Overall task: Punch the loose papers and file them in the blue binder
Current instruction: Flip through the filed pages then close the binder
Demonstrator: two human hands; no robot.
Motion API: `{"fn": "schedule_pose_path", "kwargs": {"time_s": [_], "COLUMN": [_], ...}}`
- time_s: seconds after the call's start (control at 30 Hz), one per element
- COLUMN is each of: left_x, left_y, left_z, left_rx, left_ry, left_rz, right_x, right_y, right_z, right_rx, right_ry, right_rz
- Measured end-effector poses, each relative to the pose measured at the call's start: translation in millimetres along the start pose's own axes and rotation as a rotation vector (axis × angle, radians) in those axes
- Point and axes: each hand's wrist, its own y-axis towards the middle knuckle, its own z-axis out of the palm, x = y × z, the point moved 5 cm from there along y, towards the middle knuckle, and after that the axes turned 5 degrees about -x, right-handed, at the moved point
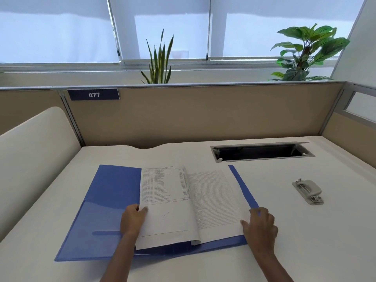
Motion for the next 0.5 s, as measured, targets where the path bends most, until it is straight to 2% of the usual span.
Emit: {"fn": "schedule_pose_path", "kwargs": {"time_s": [0.07, 0.2, 0.37, 0.5], "left_x": [-1, -4, -5, -7], "left_y": [0, -1, -3, -4], "left_z": [-1, 0, 4, 7], "left_rx": [0.002, 0.029, 0.103, 0.119], "left_ry": [-0.005, -0.04, -0.153, -0.266], "left_rz": [-0.005, -0.017, -0.03, -0.066], "right_x": [12, 63, 131, 165], "right_y": [-2, -11, -47, -69], "right_z": [-6, -19, -22, -11], "right_rx": [-0.094, -0.023, 0.031, 0.151], "right_ry": [0.243, 0.608, 0.676, 0.542], "right_rz": [-0.04, -0.144, -0.394, -0.565]}}
